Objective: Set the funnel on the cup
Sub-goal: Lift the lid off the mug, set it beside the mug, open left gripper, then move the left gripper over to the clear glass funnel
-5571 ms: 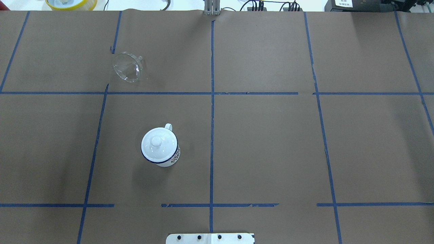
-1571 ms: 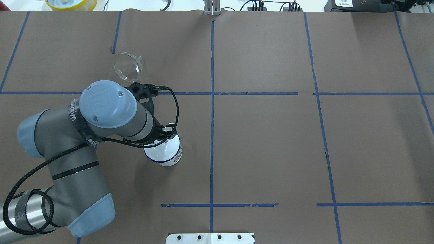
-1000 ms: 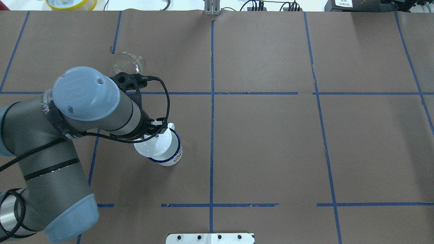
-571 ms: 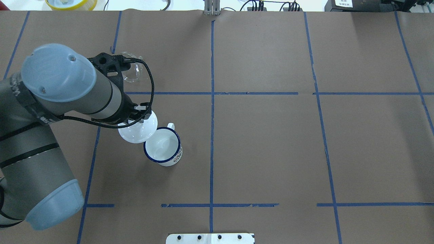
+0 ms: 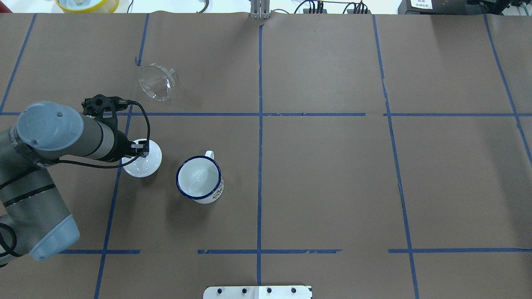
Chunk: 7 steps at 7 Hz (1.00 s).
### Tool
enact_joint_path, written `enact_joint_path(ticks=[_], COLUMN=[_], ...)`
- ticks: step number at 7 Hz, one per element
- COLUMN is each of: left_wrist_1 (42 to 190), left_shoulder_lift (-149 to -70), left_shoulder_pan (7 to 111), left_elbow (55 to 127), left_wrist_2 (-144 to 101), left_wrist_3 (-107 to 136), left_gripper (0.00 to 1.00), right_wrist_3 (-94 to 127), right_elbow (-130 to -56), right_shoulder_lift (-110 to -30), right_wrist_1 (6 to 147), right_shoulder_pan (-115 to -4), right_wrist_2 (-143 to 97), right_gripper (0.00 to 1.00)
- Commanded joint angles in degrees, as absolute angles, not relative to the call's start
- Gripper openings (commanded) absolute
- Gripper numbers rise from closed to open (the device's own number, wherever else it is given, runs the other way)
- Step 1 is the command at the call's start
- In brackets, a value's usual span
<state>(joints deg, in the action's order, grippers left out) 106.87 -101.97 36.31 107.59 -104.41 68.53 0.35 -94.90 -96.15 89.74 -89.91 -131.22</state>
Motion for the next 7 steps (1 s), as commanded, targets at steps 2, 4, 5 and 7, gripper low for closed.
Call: enact_joint_path(ticks=[2,4,5,7], left_wrist_1=[108.0,107.2,106.8,107.5], left_shoulder_lift=[-102.4,-102.7,-103.0,-110.2], left_shoulder_pan=[36.0,36.7,39.6,44.3], left_elbow=[105.3,108.7,110.5,107.5], left_wrist_2=[-104.8,-104.9,-105.1,-105.6], left_wrist_3=[66.7,66.7,67.6,87.2], left_gripper=[1.00,1.00,1.00,1.00], right_wrist_3=[0.4,0.4,0.4,0.4], right_elbow=[-94.9,-94.9,-94.9,-94.9], right_shoulder_lift=[-96.2,-96.2,-96.2,-96.2], right_wrist_1=[89.7,89.7,89.7,89.7], right_shoulder_pan=[-89.9,-89.9,-89.9,-89.9], right_wrist_2=[-131.2,-131.2,-131.2,-131.2], right_gripper=[1.00,1.00,1.00,1.00])
